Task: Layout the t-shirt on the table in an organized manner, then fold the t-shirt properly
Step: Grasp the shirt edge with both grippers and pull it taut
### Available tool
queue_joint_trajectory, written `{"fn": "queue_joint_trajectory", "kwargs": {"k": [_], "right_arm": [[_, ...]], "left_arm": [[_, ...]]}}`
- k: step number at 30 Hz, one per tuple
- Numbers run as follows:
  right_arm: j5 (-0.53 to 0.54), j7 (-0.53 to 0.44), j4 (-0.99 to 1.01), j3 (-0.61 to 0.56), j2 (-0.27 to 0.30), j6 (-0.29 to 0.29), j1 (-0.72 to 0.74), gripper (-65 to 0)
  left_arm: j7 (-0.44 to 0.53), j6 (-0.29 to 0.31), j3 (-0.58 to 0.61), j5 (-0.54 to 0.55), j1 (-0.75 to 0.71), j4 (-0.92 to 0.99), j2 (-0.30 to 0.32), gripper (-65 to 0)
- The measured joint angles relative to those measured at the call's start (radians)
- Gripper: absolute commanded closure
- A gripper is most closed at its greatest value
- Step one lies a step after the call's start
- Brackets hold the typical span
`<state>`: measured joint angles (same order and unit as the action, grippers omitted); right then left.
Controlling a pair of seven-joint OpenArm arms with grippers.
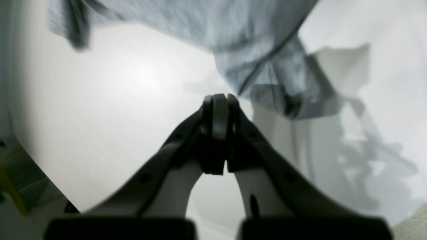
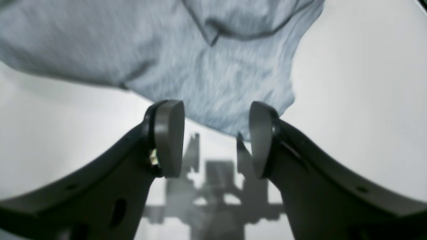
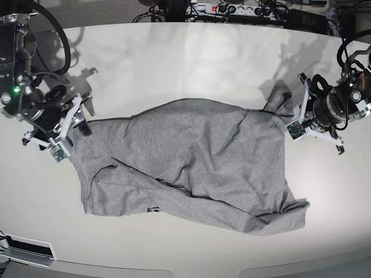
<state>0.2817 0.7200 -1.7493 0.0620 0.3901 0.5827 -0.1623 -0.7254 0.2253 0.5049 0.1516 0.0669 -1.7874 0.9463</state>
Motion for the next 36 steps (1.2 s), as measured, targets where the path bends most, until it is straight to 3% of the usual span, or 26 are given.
{"fn": "queue_joint_trajectory", "kwargs": {"k": [7,12,15,18,19,22,24,36], "right_arm": [[-0.279,-0.121,0.185,-0.172,-0.006,-0.082,0.097,-33.4],[-0.312,-0.119,0.28,-0.261,-0.003,-0.077,0.127,-33.4],[-0.338,-0.123,0.29,-0.296,-0.005,-0.076,0.143,-33.4],[-0.339,-0.129,0.29,-0.296,0.005,-0.079,0.153,-33.4],[-0.34,-0.129,0.29,-0.296,0.006,-0.086,0.151,-33.5],[-0.345,-0.141,0.29,-0.296,0.003,-0.101,0.152,-33.4],[-0.345,-0.142,0.291,-0.297,0.003,-0.101,0.164,-33.5],[-0.34,-0.155,0.298,-0.297,0.003,-0.138,0.166,-33.4]], "left_arm": [[0.089,0.068,0.0,-0.001,0.033,0.128,-0.098,0.0],[0.125,0.199,0.0,-0.101,0.03,0.147,-0.129,0.0],[0.207,0.257,0.0,-0.124,0.031,0.145,-0.137,0.0],[0.208,0.292,0.0,-0.13,0.03,0.146,-0.135,0.0],[0.214,0.302,0.0,-0.13,0.03,0.146,-0.135,-3.5],[0.269,0.299,0.0,-0.152,0.031,0.146,-0.135,-24.5],[0.282,0.299,0.0,-0.164,0.03,0.146,-0.135,-33.9],[0.364,0.301,0.0,-0.214,0.111,0.409,-0.261,-34.7]]}}
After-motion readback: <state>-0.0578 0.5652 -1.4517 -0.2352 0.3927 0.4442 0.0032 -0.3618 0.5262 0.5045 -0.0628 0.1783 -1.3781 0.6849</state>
